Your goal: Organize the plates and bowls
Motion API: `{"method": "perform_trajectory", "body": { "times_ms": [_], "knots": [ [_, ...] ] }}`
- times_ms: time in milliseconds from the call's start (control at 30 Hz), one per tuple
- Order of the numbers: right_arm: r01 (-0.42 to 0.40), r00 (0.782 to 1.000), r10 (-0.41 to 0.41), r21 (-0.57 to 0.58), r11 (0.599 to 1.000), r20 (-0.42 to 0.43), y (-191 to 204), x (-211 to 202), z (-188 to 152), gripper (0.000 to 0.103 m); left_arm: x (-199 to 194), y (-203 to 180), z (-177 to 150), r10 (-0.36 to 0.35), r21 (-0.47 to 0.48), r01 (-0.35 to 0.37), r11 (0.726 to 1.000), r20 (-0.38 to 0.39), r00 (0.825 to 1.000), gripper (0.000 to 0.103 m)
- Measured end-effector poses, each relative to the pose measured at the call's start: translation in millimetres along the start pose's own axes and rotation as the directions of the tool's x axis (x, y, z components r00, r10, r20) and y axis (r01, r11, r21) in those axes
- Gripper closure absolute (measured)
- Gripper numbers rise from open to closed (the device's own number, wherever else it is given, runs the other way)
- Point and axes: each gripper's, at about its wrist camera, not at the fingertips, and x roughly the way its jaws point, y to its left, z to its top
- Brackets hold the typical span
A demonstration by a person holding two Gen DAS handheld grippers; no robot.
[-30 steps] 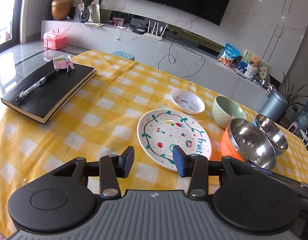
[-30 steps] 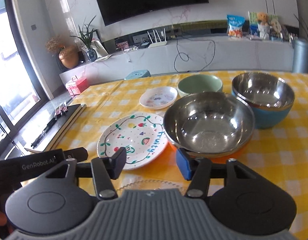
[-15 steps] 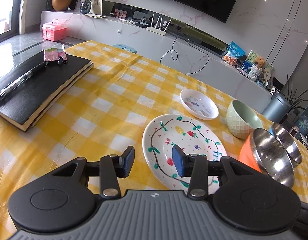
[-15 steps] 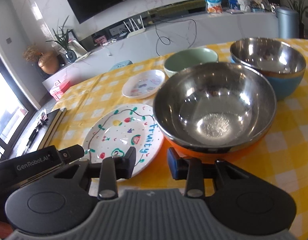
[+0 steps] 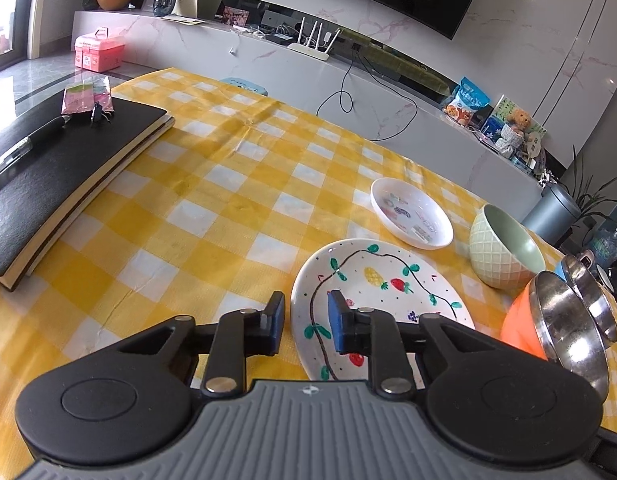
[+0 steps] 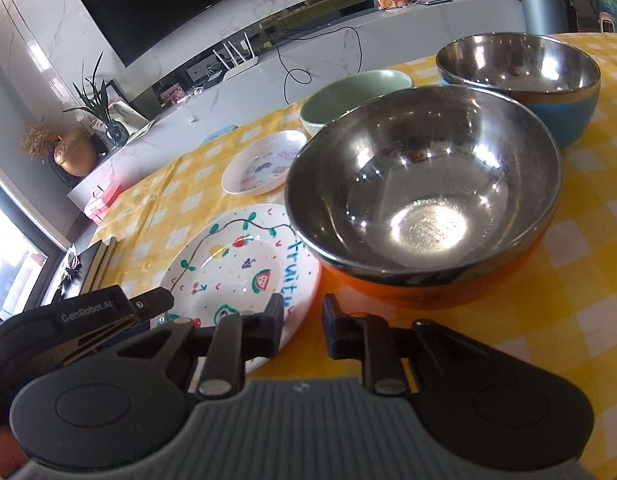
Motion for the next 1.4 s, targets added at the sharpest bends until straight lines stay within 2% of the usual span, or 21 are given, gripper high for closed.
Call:
{"method": "perform_trajectory", "body": {
  "times_ms": [167,567,967,1400],
  "knots": [
    [-0.003,1.0,0.003,0.002,1.0,0.005,0.3,1.4,0.4,0.088,3.1,1.3,-0.6,0.001,0.004,-0.001,1.0,-0.004,1.0,0.087],
    [-0.011,1.0,0.011,-0.006,1.0,0.028,1.7,-8.5,-2.0,0.091,-9.2,0.1,0.3,0.004,0.031,-0.004,1.0,0.016,1.0,0.088],
    [-0.052,0.998,0.053,-0.032,0.998,0.017,4.0,-32.2,-5.0,0.091,-40.7,4.4,-8.5,0.016,-0.004,-0.016,1.0,0.029,0.999,0.088],
    [-0.069,0.997,0.068,-0.075,0.995,-0.021,1.3,-17.2,-8.2,0.093,-40.3,13.7,-20.3,0.045,-0.031,-0.045,0.999,0.001,0.999,0.088]
  ]
}}
